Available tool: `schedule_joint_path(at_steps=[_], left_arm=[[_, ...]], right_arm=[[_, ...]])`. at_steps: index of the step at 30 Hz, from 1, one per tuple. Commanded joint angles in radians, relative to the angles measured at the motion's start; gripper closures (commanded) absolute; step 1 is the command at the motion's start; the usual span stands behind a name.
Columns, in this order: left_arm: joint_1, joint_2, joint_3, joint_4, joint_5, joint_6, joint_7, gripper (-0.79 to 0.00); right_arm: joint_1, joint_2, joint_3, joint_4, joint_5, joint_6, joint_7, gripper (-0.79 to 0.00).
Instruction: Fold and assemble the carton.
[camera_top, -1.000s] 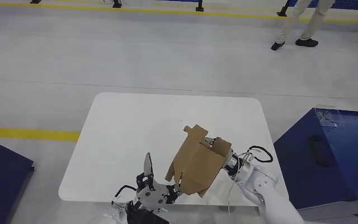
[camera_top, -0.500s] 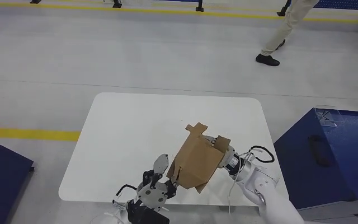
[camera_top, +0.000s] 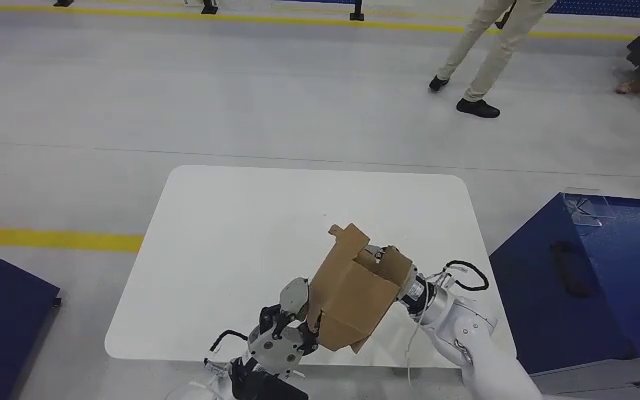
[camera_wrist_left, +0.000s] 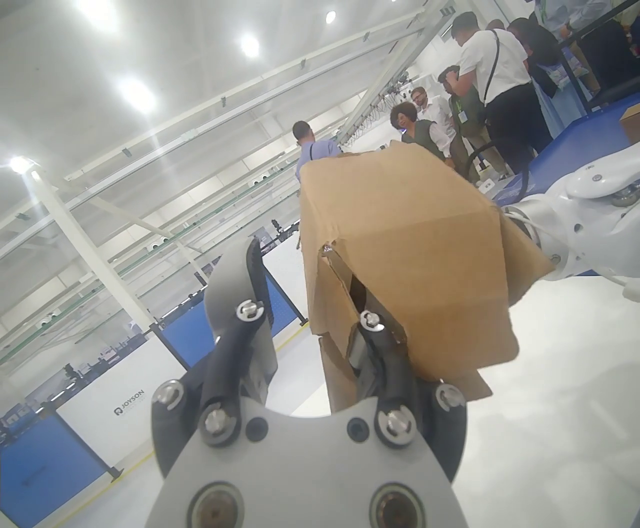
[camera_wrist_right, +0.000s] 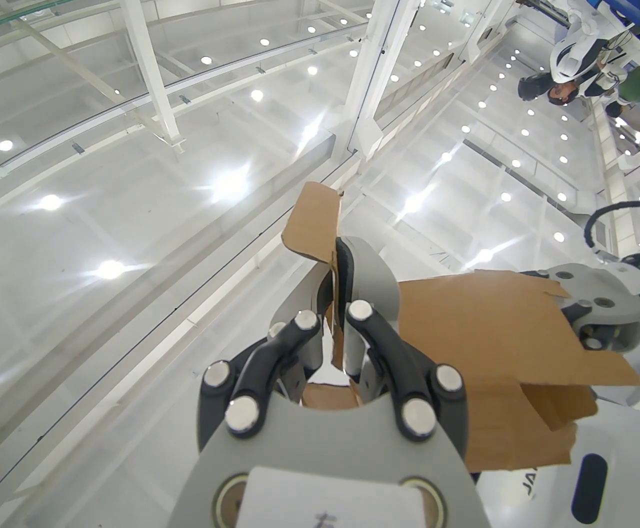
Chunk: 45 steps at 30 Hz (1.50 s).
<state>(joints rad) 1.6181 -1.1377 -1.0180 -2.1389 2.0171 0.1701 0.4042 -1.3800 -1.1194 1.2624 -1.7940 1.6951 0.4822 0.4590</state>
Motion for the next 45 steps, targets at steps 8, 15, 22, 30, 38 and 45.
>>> schedule_joint_path(at_steps=[8, 15, 22, 30, 38, 45], left_arm=[[-0.001, -0.005, -0.014, -0.015, -0.018, -0.001, -0.007, 0.000], [0.003, -0.010, -0.019, -0.021, -0.008, 0.052, 0.039, 0.000], [0.003, -0.010, -0.019, -0.021, -0.008, 0.052, 0.039, 0.000], [0.016, -0.015, -0.052, -0.103, -0.189, -0.024, -0.155, 0.000], [-0.038, -0.029, -0.153, -0.139, -0.938, -0.201, -0.642, 0.000], [-0.149, -0.035, -0.239, -0.066, -1.615, -0.239, -0.991, 0.000]], right_arm=[[-0.004, -0.005, -0.003, -0.005, -0.086, -0.040, 0.020, 0.000], [-0.004, -0.005, -0.004, -0.006, -0.089, -0.038, 0.022, -0.785], [-0.004, -0.005, -0.004, -0.006, -0.089, -0.038, 0.022, -0.785], [0.010, 0.012, 0.102, 0.044, -0.272, -0.067, 0.124, -0.785], [0.045, 0.063, 0.375, 0.044, -0.501, -0.036, 0.420, -0.785], [0.042, 0.086, 0.482, -0.022, -0.671, -0.159, 0.639, -0.785]])
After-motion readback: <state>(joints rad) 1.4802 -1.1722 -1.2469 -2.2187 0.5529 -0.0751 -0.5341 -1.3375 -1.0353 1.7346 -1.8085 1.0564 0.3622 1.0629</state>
